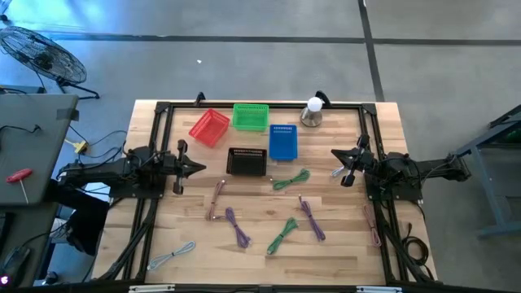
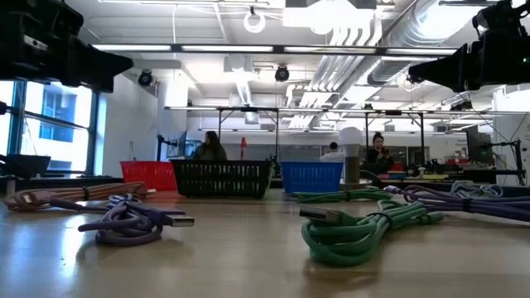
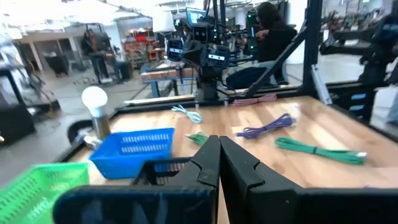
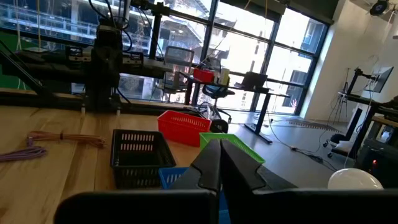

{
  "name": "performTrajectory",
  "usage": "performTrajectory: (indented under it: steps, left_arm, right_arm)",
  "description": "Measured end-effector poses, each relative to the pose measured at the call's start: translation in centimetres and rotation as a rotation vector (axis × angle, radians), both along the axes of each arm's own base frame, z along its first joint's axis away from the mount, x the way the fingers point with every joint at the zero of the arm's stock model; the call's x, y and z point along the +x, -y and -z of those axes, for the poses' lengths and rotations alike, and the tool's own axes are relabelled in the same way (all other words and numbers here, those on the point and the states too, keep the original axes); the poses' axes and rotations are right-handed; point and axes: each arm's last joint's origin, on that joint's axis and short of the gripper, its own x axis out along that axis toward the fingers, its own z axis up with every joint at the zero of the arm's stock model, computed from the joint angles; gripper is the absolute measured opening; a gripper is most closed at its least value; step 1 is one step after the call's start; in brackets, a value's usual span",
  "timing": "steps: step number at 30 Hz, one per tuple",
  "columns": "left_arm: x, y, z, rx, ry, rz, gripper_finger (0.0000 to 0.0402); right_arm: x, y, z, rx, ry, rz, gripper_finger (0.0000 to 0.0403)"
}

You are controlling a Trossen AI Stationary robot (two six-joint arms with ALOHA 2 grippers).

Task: Pick & Place USB Port
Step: Put the violet usb cable into the black bin

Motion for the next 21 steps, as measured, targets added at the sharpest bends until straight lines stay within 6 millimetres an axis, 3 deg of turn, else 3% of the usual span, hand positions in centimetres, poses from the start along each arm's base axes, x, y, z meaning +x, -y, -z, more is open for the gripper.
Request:
performTrajectory:
  steps: [9, 17, 21]
  left_arm:
    - [0.0, -0.01, -0.04, 0.004, 0.004, -0.004, 0.0]
    - [-0.05, 0.16, -0.67, -0.102, 0.067, 0.061, 0.0]
    - [-0.03, 0.0, -0.46, -0.101, 0.049, 0.007, 0.0]
  right_arm:
    - [-0.01, 0.0, -0.06, -0.023, -0.003, 0.003, 0.0002]
    - [-0.05, 0.0, -0.37, 0.123, 0.088, -0.017, 0.0003]
    - [-0.04, 0.01, -0.29, 0.099, 0.07, -0.01, 0.0003]
